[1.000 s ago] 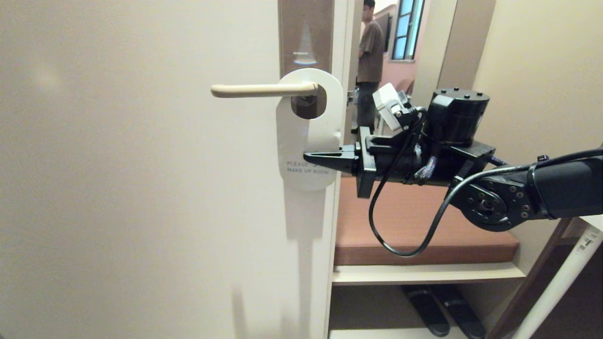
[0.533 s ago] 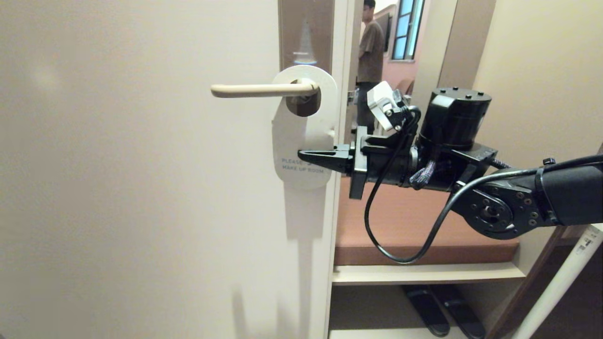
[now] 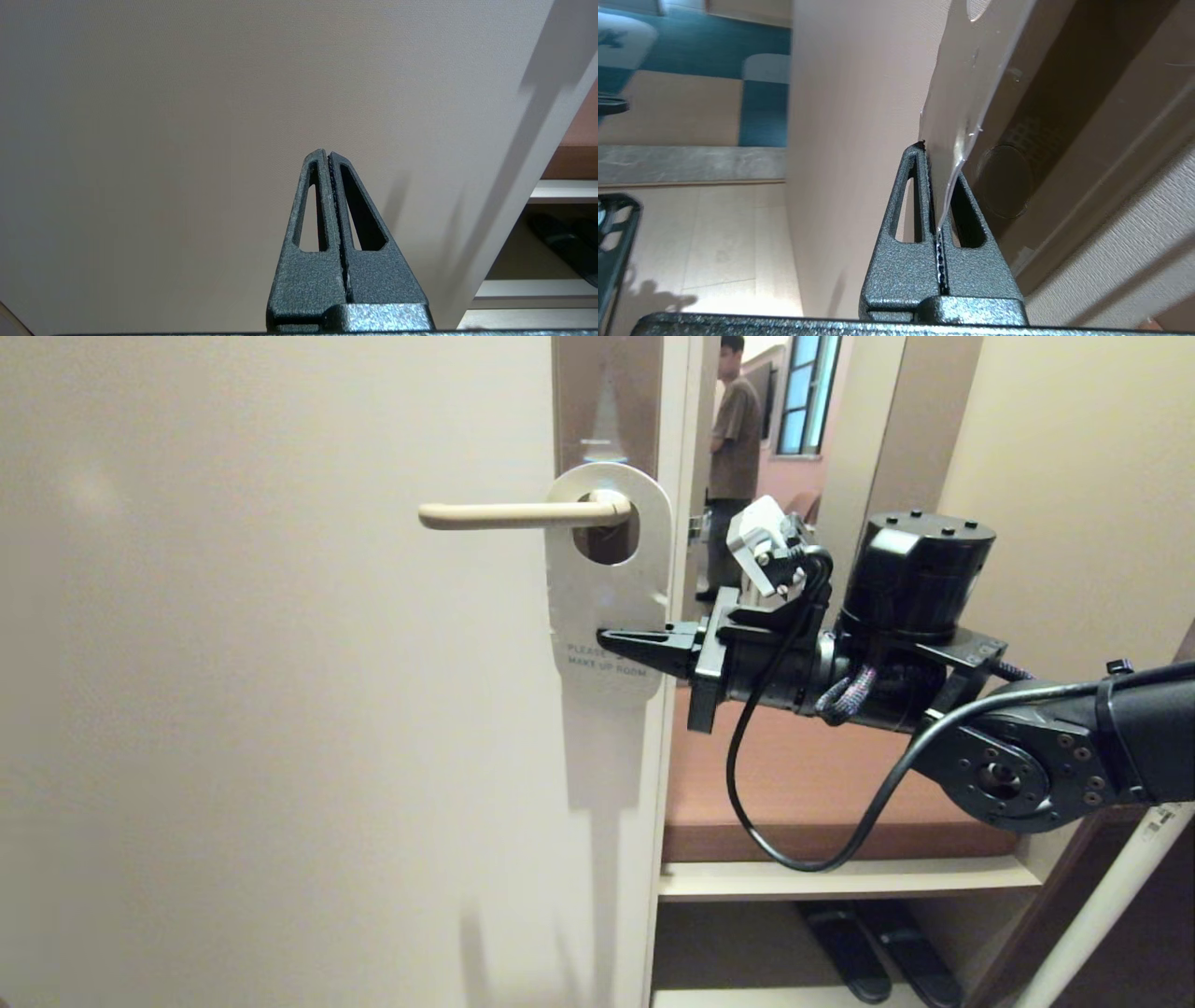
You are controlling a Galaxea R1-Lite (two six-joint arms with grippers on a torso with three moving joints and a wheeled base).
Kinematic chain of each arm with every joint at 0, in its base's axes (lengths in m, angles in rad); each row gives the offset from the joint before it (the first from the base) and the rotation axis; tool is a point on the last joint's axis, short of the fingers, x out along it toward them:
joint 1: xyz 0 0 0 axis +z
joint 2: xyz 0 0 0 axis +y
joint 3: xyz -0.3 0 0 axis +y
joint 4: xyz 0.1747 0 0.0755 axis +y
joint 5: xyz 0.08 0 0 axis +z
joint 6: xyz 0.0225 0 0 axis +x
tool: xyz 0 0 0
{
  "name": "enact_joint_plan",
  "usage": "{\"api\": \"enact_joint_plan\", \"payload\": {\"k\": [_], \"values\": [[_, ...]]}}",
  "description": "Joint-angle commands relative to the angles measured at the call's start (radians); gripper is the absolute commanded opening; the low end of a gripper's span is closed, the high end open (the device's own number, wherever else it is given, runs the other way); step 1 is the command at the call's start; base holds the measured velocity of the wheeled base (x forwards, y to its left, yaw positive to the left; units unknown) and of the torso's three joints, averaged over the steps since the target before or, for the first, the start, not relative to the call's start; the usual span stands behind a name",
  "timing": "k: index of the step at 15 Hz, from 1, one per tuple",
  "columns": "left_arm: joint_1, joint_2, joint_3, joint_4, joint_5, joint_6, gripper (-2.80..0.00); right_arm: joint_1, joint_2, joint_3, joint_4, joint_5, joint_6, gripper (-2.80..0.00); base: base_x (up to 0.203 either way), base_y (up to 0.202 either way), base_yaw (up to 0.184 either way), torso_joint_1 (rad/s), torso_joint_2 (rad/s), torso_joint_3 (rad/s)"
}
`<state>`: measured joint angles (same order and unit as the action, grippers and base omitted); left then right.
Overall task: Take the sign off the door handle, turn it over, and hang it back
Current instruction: Take down the sign
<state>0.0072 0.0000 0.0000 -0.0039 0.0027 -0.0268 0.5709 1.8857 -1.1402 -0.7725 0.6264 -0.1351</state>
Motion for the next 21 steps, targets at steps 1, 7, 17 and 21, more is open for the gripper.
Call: {"api": "enact_joint_plan", "payload": {"k": [1,7,17,21], "values": [[0.000,0.000,0.000,-0.001,0.000,-0.001,-2.80,0.010,-0.012,0.008,-0.004,-0.026,-0.001,-2.80,0.000,0.000,0.000,0.000,0.00,0.000],[0.000,0.000,0.000,-0.001,0.000,-0.001,-2.80,0.038,-0.017,0.017,-0.004,-0.128,-0.001,-2.80,0.000,0.000,0.000,0.000,0.00,0.000],[0.000,0.000,0.000,-0.001,0.000,-0.001,-2.80,0.078,-0.014,0.019,-0.005,-0.285,-0.001,-2.80,0.000,0.000,0.000,0.000,0.00,0.000],[0.000,0.000,0.000,-0.001,0.000,-0.001,-2.80,0.093,-0.013,0.019,-0.005,-0.344,-0.001,-2.80,0.000,0.000,0.000,0.000,0.00,0.000]]}}
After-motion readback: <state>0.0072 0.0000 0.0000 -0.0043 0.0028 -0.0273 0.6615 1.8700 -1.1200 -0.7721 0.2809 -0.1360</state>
